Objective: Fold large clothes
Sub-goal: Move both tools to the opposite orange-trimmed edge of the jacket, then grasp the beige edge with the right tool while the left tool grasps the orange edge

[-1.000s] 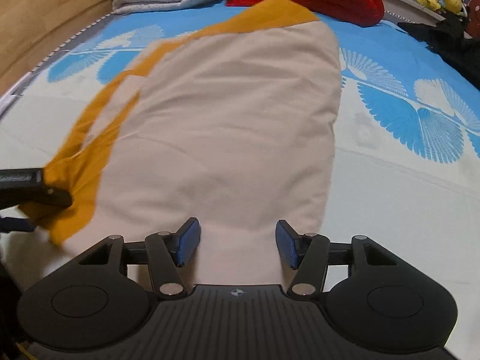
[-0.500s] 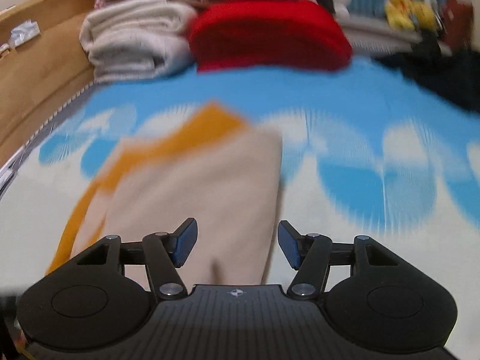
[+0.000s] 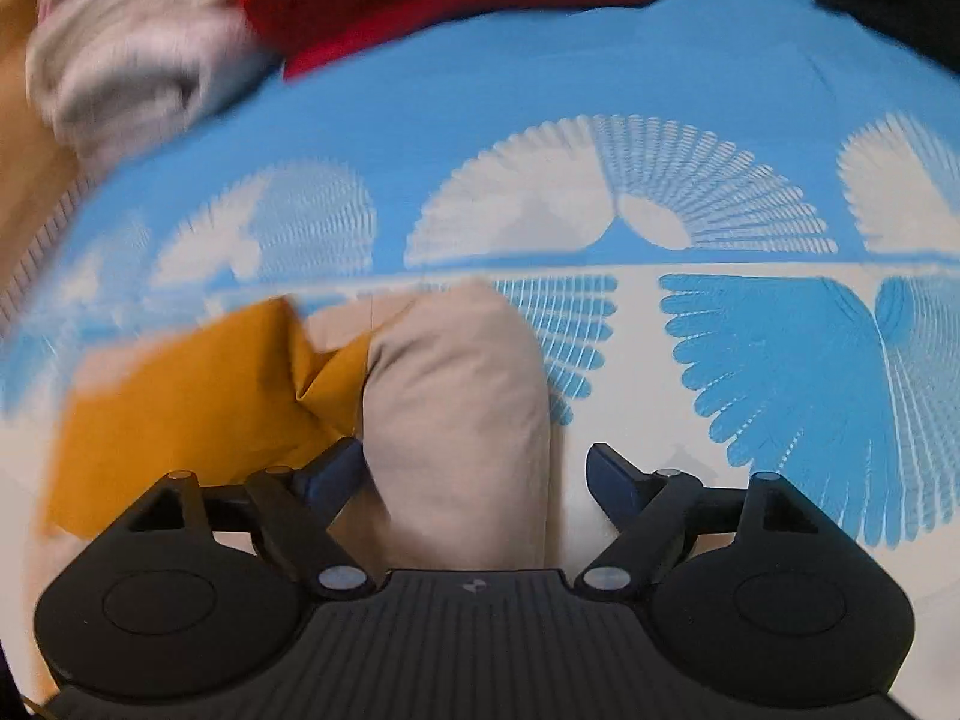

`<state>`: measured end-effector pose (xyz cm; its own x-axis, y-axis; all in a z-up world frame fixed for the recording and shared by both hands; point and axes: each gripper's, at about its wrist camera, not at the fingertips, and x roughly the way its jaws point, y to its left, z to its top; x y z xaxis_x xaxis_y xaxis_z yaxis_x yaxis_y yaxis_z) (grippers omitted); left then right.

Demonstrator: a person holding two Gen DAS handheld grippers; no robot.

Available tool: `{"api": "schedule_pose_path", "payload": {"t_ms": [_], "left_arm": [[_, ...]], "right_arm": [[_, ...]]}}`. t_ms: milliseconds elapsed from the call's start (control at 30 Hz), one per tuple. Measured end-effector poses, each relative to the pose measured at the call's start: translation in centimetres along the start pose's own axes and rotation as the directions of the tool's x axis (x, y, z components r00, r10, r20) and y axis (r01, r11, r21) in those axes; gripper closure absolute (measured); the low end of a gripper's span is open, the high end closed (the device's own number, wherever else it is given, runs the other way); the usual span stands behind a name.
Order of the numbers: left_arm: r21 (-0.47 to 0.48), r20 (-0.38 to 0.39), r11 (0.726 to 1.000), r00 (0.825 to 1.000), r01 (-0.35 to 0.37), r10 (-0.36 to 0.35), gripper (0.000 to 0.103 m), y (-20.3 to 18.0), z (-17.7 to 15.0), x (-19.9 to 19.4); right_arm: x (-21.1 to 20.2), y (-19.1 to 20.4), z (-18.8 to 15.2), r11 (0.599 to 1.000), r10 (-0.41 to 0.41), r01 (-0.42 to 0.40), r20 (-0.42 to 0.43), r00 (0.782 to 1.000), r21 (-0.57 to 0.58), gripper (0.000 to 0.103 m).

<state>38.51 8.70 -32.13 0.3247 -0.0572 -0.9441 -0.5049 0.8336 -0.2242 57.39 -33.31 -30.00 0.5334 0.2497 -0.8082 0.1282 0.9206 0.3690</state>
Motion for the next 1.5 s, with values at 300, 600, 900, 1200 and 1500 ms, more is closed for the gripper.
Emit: {"api": "schedule_pose_path", "payload": {"t_ms": [300,600,900,1200,1500], "left_arm": [[-0.120,-0.013,0.987,0.994,0.105,-0.108,0.000,-0.1,0.3,-0.2],[-0.059,-0.010,0.995,0.997,0.077,-0.077,0.000,-2.3,0.1,0.6],[-0.060,-0.014,0.996,0.998,0.062,-0.063,0.000,-2.5,0.2,0.8],[-0.139,0.009,0.972,0.981,0.191,-0.192,0.046,-1.4,0.8,0.1],[0.070,-0.100,0.974,0.973,0.217,-0.210,0.058,-5.0,6.9,3.0]], "right_arm": [[0.9,-1.2,2.4,0.991,0.105,-0.099,-0.064,0.992,0.091,0.007],[4.9,-0.3,3.1,0.995,0.089,-0.082,-0.142,0.986,0.054,0.001],[5.8,1.6,3.5,0.996,0.050,-0.063,-0.185,0.981,-0.061,0.020],[4.9,6.5,2.1,0.914,-0.122,0.054,-0.147,0.982,-0.403,0.056],[2.7,2.1,5.2,0.987,0.002,-0.010,-0.053,0.999,-0.159,0.062]]}}
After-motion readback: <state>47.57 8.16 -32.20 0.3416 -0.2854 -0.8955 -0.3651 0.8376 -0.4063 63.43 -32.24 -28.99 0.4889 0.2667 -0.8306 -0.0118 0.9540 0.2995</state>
